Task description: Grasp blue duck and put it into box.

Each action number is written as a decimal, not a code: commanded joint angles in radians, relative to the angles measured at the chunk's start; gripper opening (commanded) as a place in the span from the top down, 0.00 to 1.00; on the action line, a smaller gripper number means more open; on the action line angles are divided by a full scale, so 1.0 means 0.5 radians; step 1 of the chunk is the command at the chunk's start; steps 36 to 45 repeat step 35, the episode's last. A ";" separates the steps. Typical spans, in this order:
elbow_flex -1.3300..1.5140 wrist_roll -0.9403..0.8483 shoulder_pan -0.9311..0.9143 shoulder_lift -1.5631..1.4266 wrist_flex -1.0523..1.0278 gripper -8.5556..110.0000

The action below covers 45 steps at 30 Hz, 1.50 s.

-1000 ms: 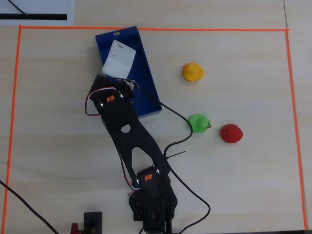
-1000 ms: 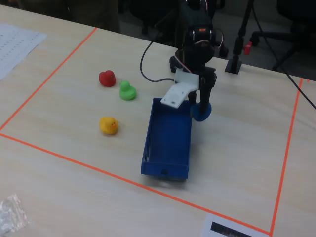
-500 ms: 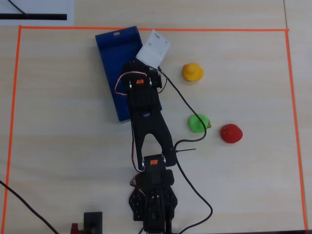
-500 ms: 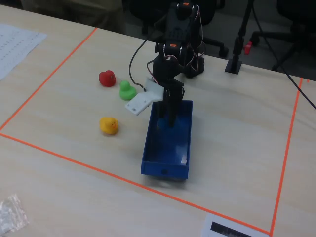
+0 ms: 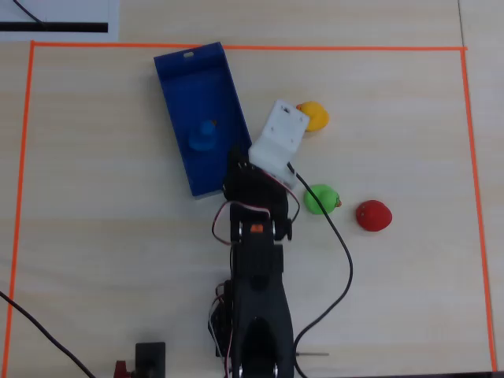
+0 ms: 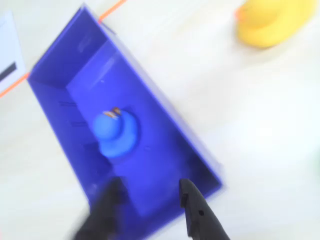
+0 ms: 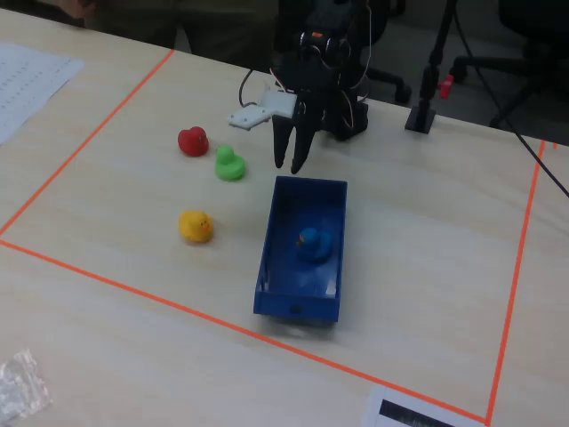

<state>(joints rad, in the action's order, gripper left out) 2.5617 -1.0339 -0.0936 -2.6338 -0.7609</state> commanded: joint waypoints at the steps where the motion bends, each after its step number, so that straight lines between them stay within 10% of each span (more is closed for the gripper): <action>1: 0.531 -0.166 -0.049 -0.942 -0.095 0.93; 15: 1.095 -0.681 0.006 -1.353 -1.098 0.93; 45: 1.098 -0.666 -0.040 -1.353 -1.114 0.92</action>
